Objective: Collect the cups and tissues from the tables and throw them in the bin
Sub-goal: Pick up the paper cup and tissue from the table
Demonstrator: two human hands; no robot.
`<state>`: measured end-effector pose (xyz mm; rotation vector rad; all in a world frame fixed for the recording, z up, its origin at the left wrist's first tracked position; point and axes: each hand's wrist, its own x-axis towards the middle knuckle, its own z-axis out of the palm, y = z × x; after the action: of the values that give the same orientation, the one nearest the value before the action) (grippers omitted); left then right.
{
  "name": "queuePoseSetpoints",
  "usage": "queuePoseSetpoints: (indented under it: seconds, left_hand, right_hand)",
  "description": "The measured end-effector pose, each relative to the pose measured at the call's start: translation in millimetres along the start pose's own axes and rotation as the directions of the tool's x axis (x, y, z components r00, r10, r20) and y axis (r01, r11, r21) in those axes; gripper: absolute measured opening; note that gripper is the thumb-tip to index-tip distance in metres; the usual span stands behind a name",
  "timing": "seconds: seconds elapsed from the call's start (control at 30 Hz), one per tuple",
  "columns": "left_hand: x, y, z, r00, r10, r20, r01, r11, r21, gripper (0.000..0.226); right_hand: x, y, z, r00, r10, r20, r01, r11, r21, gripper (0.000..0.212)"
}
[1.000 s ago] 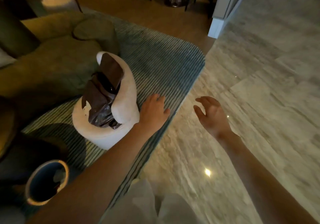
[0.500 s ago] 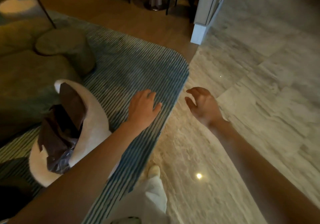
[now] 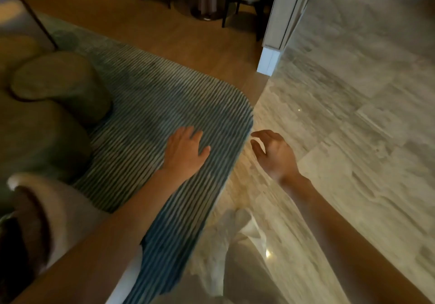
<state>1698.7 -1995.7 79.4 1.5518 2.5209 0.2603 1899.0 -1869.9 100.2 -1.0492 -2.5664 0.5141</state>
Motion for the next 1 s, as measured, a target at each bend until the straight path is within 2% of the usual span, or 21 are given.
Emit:
queuePoseSetpoints:
  seconds: [0.23,0.5,0.7,0.83,1.0]
  left_hand:
    - [165.5,40.8,-11.9,0.996,-0.065,-0.059,0.063,0.998,-0.026,0.057]
    - [296.3,35.4,-13.6,0.983,-0.12,-0.137,0.115,0.992,-0.047,0.05]
    - [411.5,-7.8,-16.4,0.963,-0.158,-0.219,0.144,0.986,-0.079,0.044]
    - [497.5,-56.8,-49.2,0.937,-0.247,-0.245,0.228,0.968,-0.105,0.051]
    - [596.5,-103.9,-88.8,0.93,-0.26,-0.26,0.252,0.966,-0.067,0.045]
  right_hand:
    - [162.4,90.5,-31.9,0.999,-0.035,-0.016,0.036,0.998,0.056,0.025]
    - [319.4,141.7,-13.5,0.98,-0.16,0.115,0.152,0.986,0.075,0.029]
    - [457.7,145.0,19.3,0.963,-0.209,0.169,0.198,0.977,0.079,0.031]
    - [572.8,121.6,32.3,0.944,-0.238,0.229,0.22,0.97,0.099,0.034]
    - [690.7,96.5,45.8,0.944,-0.253,0.214,0.231,0.965,0.122,0.036]
